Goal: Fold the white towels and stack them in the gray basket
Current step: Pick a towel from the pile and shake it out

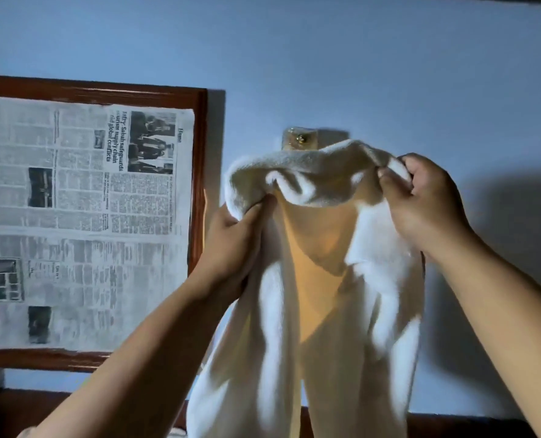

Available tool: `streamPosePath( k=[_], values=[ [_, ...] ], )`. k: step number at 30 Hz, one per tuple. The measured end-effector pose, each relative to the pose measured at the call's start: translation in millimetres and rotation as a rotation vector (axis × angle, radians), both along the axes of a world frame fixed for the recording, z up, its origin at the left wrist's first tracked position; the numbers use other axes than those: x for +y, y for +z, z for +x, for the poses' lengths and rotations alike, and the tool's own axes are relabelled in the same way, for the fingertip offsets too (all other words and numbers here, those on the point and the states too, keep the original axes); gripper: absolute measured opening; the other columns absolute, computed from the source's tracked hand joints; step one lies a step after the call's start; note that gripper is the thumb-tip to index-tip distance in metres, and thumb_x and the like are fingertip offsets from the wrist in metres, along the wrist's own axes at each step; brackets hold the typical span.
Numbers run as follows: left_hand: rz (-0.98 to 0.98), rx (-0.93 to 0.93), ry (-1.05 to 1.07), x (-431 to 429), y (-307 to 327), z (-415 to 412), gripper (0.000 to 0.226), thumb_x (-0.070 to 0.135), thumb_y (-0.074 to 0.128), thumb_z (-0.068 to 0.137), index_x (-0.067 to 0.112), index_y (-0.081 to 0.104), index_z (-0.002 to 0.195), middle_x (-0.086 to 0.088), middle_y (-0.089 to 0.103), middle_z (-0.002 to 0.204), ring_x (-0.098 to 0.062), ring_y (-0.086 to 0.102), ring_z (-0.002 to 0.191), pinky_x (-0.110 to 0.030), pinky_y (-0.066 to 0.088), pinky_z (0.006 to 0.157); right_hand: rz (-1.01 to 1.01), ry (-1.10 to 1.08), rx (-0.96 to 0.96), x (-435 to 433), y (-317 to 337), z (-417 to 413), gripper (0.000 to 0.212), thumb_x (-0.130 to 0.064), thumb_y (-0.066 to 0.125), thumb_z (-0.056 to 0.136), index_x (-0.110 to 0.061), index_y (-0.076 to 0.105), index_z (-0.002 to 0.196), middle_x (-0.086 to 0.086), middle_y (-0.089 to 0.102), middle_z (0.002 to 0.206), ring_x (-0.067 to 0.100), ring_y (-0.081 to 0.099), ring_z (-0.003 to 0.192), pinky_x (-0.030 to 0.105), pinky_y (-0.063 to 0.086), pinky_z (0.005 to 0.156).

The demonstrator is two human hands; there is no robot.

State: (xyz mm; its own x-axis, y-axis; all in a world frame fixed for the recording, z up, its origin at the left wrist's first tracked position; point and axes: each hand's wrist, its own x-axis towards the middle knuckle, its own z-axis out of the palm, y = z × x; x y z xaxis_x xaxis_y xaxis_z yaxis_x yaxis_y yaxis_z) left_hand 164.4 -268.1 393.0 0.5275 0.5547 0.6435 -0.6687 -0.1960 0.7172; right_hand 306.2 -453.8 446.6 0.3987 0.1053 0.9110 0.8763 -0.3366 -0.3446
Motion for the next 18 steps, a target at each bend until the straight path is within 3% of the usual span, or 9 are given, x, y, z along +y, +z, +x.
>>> streamPosePath(
  k=[2, 4, 10, 12, 15, 18],
  values=[
    [0.019, -0.007, -0.087, -37, 0, 10, 0.015, 0.017, 0.062, 0.099, 0.020, 0.076, 0.101, -0.006, 0.078, 0.099, -0.026, 0.074, 0.097, -0.041, 0.060, 0.084, 0.005, -0.053, 0.005, -42, -6, -1, 0.027, -0.033, 0.055, 0.097, -0.008, 0.054, 0.088, 0.009, 0.057, 0.075, 0.029, 0.053, 0.070, 0.031, 0.037, 0.056],
    [0.029, 0.026, -0.186, -76, -3, 18, 0.016, 0.020, 0.062, 0.099, 0.015, 0.075, 0.107, -0.006, 0.078, 0.099, -0.024, 0.074, 0.095, -0.035, 0.059, 0.077, 0.024, -0.106, 0.017, -87, -10, -5, 0.027, -0.033, 0.056, 0.097, -0.008, 0.054, 0.088, 0.012, 0.058, 0.077, 0.029, 0.053, 0.068, 0.032, 0.038, 0.057],
    [0.117, 0.067, -0.454, -182, -19, 30, 0.023, 0.019, 0.062, 0.100, 0.013, 0.070, 0.120, -0.005, 0.077, 0.109, -0.022, 0.072, 0.105, -0.042, 0.058, 0.094, 0.045, -0.304, 0.030, -225, -19, -48, 0.040, -0.045, 0.055, 0.092, -0.005, 0.055, 0.089, 0.018, 0.055, 0.073, 0.020, 0.043, 0.058, 0.035, 0.037, 0.056],
    [0.162, 0.087, -0.522, -212, -28, 32, 0.023, 0.021, 0.063, 0.099, 0.016, 0.069, 0.121, 0.000, 0.077, 0.108, -0.018, 0.073, 0.103, -0.039, 0.057, 0.091, 0.055, -0.384, 0.041, -266, -26, -69, 0.036, -0.040, 0.058, 0.095, -0.005, 0.055, 0.088, 0.012, 0.050, 0.067, 0.013, 0.040, 0.056, 0.032, 0.034, 0.054],
    [0.219, 0.132, -0.656, -259, -45, 33, 0.024, 0.022, 0.063, 0.099, 0.019, 0.067, 0.123, 0.000, 0.076, 0.109, -0.018, 0.072, 0.103, -0.046, 0.057, 0.094, 0.031, -0.546, 0.082, -321, -37, -105, 0.026, -0.030, 0.060, 0.097, -0.007, 0.056, 0.085, -0.002, 0.046, 0.063, 0.005, 0.041, 0.050, 0.016, 0.031, 0.047],
    [0.248, 0.148, -0.737, -300, -70, 29, 0.027, 0.025, 0.065, 0.099, 0.021, 0.064, 0.126, 0.000, 0.074, 0.115, -0.019, 0.070, 0.110, -0.047, 0.054, 0.098, -0.009, -0.650, 0.146, -362, -51, -132, 0.025, -0.032, 0.059, 0.097, -0.010, 0.056, 0.086, -0.003, 0.048, 0.066, 0.003, 0.044, 0.053, 0.013, 0.031, 0.047]
  ],
)
